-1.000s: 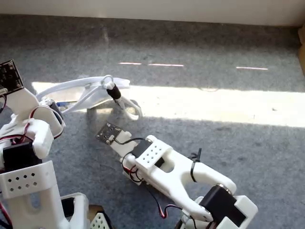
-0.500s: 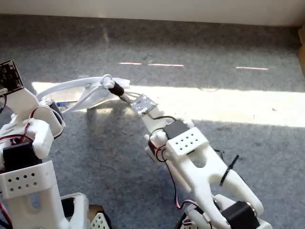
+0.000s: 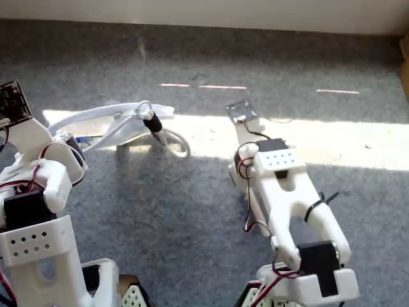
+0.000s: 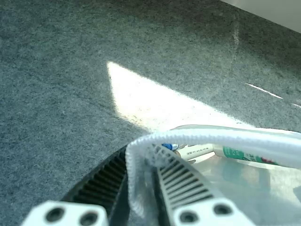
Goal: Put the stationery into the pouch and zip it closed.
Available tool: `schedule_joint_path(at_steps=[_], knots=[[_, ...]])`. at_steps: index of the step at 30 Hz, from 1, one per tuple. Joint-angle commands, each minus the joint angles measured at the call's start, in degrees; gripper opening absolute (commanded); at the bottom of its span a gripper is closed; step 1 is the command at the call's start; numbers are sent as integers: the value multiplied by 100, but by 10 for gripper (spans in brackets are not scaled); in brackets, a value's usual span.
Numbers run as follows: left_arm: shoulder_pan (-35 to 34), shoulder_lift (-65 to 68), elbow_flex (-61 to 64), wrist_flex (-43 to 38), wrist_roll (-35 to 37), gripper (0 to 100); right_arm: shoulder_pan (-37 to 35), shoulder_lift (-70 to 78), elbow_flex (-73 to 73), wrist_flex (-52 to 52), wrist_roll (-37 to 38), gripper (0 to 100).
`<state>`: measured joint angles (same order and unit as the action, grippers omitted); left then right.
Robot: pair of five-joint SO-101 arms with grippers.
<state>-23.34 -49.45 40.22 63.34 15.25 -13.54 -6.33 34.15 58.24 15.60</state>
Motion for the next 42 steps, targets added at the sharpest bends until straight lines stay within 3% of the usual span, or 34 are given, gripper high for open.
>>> schedule_joint_path(at_steps=[1,6,12,27,33,42], knots=[[-136,75,4,-88,18,8,110,444,-919,479,53,5],[-136,75,4,-88,18,8,110,1174,-1727,1165,53,22],[-145,75,4,-88,18,8,110,1666,-2070,1376,26,139],[-154,75,4,-88,18,8,92,1965,-2062,1138,53,136],[-154,75,4,-88,18,8,84,2378,-2229,1103,220,24],[-154,75,4,-88,18,8,66,2325,-2422,1763,299,12]])
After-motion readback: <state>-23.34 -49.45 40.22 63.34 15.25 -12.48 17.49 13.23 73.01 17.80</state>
